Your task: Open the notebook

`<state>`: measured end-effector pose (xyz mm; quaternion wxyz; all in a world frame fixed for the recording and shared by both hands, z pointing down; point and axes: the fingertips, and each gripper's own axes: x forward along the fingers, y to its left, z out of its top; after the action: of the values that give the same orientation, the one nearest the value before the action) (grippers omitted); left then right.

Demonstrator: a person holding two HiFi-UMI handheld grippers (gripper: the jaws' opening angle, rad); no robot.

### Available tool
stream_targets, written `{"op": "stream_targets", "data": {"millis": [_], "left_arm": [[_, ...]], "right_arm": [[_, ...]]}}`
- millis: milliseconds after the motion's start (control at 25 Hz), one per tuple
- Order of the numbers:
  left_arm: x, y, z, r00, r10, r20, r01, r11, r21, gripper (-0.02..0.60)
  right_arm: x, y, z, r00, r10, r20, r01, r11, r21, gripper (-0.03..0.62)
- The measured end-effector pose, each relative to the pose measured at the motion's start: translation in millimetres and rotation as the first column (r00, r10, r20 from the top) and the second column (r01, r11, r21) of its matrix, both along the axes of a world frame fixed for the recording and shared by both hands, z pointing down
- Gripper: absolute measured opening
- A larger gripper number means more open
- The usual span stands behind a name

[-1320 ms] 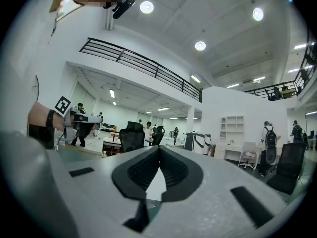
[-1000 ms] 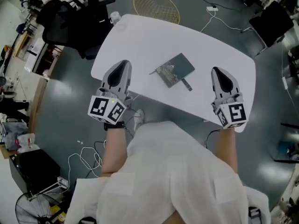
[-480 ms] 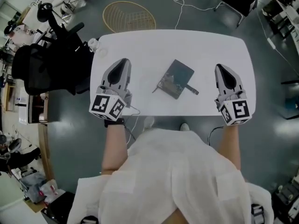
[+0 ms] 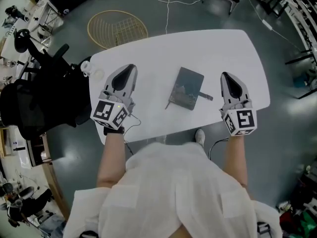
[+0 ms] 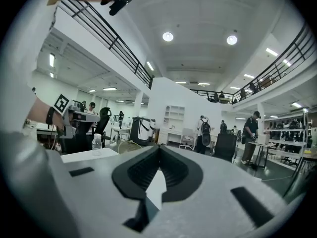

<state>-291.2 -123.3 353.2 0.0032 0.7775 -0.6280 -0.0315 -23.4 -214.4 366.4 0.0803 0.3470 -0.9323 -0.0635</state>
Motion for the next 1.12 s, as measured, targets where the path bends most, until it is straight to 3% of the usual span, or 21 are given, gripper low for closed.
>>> {"op": "stream_targets", "data": {"millis": [240,320,480,1120], "left_arm": [[2.6,-26.7,4.7,0.993,0.118,0.014,-0.118,0.993,0.009,0.021],[4.4,-32.3,6.2,0.988,0.151,0.019,-0.151,0.989,0.005,0.021],[5.9,-45.3,4.5,0.979,0.200,0.035,-0.201,0.980,0.016,0.021],[23.0,-73.6,25.9,0.964,0.266,-0.031,-0.266,0.964,0.015,0.023]], "right_arm": [[-2.9,2.6,-4.8,0.996,0.093,-0.011,-0.093,0.995,0.025,0.006],[-3.6,5.1,-4.0,0.994,0.111,-0.018,-0.111,0.994,0.018,0.040],[-3.4,4.9,-2.0,0.988,0.150,-0.026,-0.149,0.989,0.014,0.049],[-1.7,-7.7,26.8,0.962,0.274,-0.009,-0.274,0.961,-0.043,0.055]]}}
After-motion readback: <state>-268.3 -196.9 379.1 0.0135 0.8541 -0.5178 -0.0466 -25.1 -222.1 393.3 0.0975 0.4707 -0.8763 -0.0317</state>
